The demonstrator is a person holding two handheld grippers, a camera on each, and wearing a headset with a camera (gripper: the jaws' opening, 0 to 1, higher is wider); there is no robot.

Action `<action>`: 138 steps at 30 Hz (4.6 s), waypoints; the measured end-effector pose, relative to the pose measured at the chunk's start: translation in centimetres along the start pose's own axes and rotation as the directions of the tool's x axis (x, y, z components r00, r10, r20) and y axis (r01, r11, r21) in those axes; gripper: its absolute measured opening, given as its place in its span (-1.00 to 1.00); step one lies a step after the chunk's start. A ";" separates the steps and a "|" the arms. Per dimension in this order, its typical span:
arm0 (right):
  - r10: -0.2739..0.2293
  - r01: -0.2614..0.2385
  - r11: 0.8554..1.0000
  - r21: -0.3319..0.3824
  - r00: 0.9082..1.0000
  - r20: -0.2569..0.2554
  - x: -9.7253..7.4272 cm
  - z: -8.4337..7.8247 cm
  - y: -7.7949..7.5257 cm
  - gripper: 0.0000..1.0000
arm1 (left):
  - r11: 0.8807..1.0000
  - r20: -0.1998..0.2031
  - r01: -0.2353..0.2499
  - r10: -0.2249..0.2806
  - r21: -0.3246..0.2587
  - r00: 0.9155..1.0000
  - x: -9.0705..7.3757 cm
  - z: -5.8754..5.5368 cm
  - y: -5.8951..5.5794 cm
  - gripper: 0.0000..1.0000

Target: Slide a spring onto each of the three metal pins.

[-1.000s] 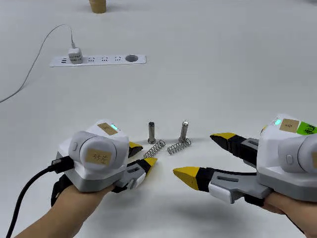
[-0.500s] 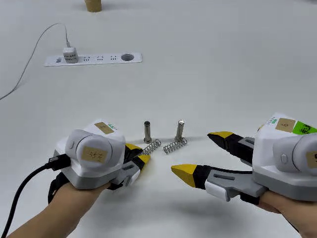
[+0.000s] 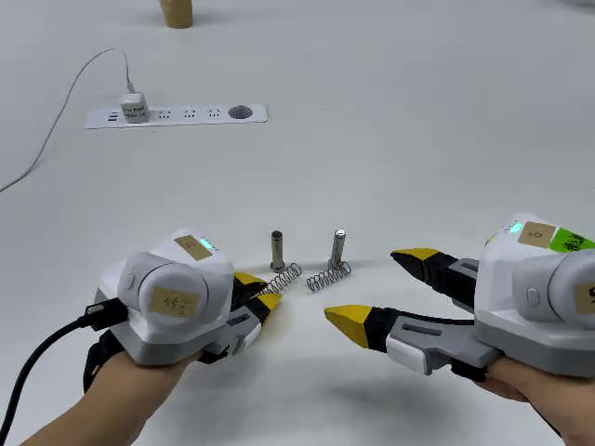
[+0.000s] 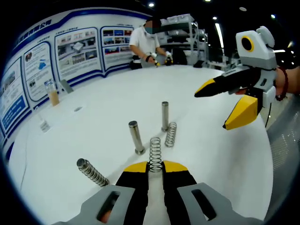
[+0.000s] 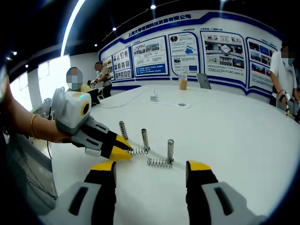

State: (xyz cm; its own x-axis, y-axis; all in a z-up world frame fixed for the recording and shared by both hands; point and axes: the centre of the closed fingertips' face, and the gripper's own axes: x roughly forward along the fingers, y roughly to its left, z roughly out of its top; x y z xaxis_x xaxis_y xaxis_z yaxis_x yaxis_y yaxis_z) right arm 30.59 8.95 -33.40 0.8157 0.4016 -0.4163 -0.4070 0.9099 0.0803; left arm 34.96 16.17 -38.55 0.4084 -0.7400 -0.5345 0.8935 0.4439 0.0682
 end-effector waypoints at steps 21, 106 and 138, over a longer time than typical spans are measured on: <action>0.082 -0.105 0.976 0.189 0.989 0.125 0.7 4.3 2.0 -0.02 | 1.000 0.206 0.008 -0.002 -0.030 0.978 -4.3 4.9 -0.8 -0.79; 0.146 -0.170 0.980 0.102 0.966 0.211 4.4 8.6 3.1 -0.77 | 0.998 0.193 0.013 0.001 -0.068 0.981 -7.0 3.4 -3.0 -0.27; 0.074 -0.070 0.997 -0.030 0.986 0.148 8.9 6.5 1.2 -0.77 | 0.996 0.147 0.005 0.007 -0.084 0.989 -6.4 1.5 -3.1 0.31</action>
State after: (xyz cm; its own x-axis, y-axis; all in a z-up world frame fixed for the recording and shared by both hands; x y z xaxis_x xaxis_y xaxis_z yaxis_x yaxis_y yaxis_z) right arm 40.00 14.32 -31.11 0.8353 0.4786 -0.2704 -0.4754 0.8759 0.0817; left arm 29.84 18.79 -34.05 0.4378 -0.8030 -0.4045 0.8769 0.4807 -0.0053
